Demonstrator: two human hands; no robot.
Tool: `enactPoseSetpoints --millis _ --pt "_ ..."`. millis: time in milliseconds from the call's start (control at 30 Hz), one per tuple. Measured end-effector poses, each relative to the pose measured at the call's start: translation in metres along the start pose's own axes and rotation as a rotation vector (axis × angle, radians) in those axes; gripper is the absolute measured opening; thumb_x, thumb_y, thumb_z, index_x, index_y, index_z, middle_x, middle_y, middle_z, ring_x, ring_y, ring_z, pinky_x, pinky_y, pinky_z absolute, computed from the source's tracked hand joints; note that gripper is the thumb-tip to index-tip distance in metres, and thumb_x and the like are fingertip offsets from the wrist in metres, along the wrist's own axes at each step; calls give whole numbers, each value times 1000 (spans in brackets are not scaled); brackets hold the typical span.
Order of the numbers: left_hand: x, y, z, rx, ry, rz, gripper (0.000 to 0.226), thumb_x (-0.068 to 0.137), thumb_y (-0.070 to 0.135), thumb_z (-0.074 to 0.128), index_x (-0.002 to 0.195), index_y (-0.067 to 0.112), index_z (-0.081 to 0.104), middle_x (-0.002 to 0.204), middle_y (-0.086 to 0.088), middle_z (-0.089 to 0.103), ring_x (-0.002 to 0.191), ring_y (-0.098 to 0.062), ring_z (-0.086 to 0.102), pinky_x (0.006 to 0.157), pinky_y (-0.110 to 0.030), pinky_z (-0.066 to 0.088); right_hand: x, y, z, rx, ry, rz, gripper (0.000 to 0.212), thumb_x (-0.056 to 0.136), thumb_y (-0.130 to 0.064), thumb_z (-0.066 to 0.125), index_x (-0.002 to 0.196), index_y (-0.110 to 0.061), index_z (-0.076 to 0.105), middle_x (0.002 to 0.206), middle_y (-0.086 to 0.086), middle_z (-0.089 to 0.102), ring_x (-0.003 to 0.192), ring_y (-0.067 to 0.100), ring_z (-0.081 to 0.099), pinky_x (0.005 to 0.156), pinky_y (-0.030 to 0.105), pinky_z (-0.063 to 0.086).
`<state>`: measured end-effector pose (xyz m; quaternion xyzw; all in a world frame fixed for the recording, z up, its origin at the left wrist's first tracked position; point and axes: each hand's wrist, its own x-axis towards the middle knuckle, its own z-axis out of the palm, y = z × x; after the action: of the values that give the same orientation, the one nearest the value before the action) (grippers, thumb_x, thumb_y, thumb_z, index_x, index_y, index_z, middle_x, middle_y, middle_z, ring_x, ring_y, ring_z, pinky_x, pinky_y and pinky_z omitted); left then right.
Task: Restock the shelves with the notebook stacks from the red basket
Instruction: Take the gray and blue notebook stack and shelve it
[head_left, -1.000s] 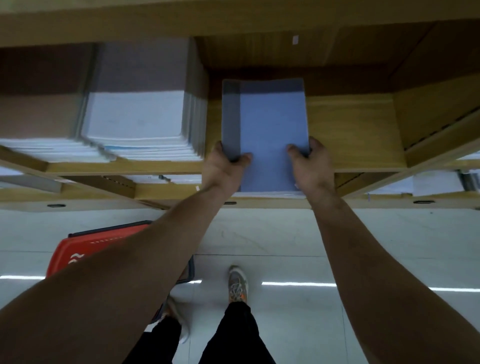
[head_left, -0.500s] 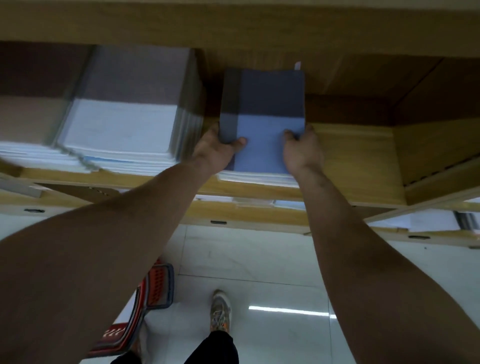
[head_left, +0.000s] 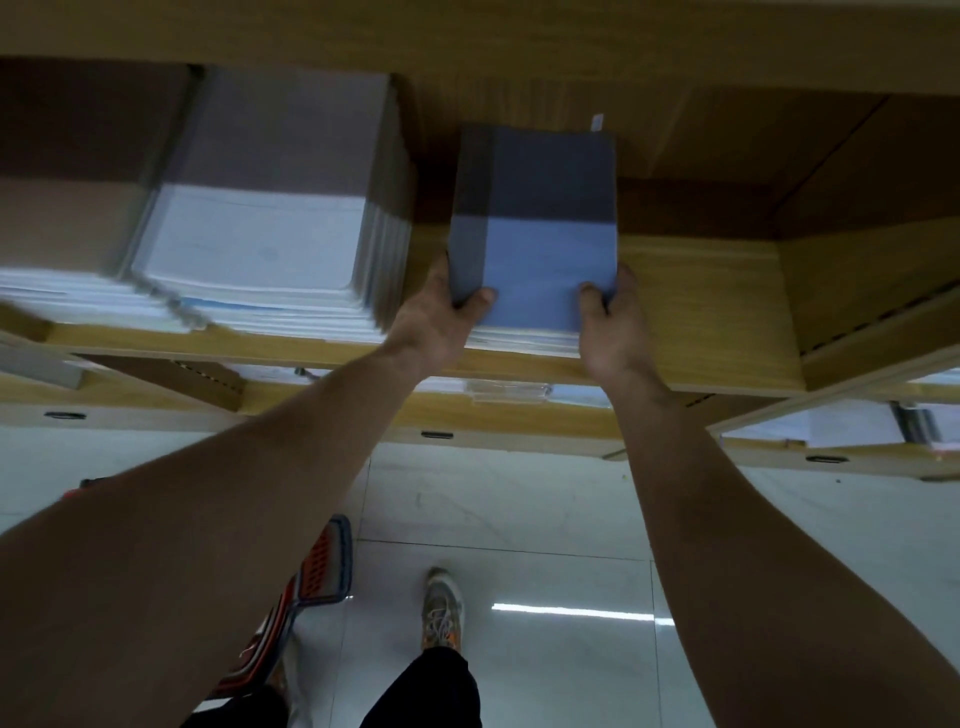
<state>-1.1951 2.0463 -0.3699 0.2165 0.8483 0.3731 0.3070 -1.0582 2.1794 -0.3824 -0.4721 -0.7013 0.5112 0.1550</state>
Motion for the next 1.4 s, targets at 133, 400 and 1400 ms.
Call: enactPoseSetpoints --millis 133,400,1400 --pt "-19 -11 -2 -48 11 7 71 87 46 74 148 27 42 120 9 62 111 -16 59 91 -28 48 -14 11 -3 -32 11 -34 56 100 -45 56 149 -29 35 138 -6 53 123 18 57 87 29 54" --pt "-27 -26 1 152 73 68 69 88 30 77 147 25 43 135 2 64 123 -22 60 93 -29 46 -33 24 -9 -382 -33 -159 80 85 -74 41 156 -50 14 156 0 42 138 28 46 107 54 47" --pt "-22 -23 5 246 66 112 58 99 52 53 148 24 39 129 -4 66 112 -29 62 84 -32 48 -26 15 -15 -430 -75 -133 75 96 -52 58 158 -45 16 153 3 44 136 27 46 107 45 45"
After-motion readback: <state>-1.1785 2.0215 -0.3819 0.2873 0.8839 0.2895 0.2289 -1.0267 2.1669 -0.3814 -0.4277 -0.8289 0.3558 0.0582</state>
